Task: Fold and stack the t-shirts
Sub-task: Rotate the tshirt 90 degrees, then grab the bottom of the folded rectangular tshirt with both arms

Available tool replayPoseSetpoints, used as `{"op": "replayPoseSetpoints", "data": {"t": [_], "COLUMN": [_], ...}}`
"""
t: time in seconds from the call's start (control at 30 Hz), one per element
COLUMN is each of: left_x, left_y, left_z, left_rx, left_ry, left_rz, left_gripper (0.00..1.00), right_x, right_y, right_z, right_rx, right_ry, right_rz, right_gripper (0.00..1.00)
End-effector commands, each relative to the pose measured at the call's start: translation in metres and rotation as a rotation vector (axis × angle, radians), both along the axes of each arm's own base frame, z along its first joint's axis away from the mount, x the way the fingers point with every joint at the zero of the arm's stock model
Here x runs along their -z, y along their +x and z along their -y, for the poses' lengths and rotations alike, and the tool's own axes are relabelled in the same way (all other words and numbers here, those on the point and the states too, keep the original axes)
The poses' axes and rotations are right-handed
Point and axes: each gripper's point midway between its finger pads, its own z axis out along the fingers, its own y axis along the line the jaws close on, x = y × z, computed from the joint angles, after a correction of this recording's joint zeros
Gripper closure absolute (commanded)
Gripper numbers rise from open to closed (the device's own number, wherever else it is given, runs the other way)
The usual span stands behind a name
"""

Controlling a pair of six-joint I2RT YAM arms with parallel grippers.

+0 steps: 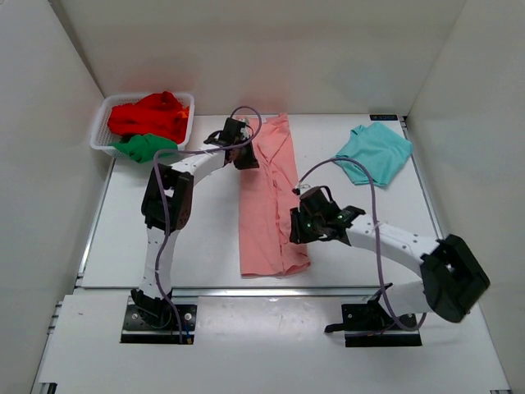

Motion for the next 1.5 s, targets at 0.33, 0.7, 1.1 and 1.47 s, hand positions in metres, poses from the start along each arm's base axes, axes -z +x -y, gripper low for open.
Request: {"op": "replayPoseSetpoints", "data": {"t": [0.33,0.7,1.1,1.47], "left_x": [-0.063,-0.021,-0.002,0.015], "left_y": [-0.126,-0.250,-0.308,-0.340], "left_z": [-0.042,-0.069,-0.074,-0.058], "left_rx": [0.022,0.061,0.114,0.181], "left_ry": [-0.080,-0.119,-0.142,-0.130], "left_rz": [0.089,0.021,0.011,-0.061], "left_gripper": [0.87,0.85,0.63,0.62], "right_x": [0.024,-0.002,0.024,0.044], "right_y": [-0.070,-0.068,-0.074,-0.087], "right_z": [-0.028,-0.022,0.041,0.041], "right_rx": [-0.093,-0.018,0.293,0.299], "right_ry": [0.097,0.102,0.160,0.203], "right_rz": [-0.094,-0.015,-0.109,-0.165], "right_gripper": [0.94,0.78,0.64,1.00]}}
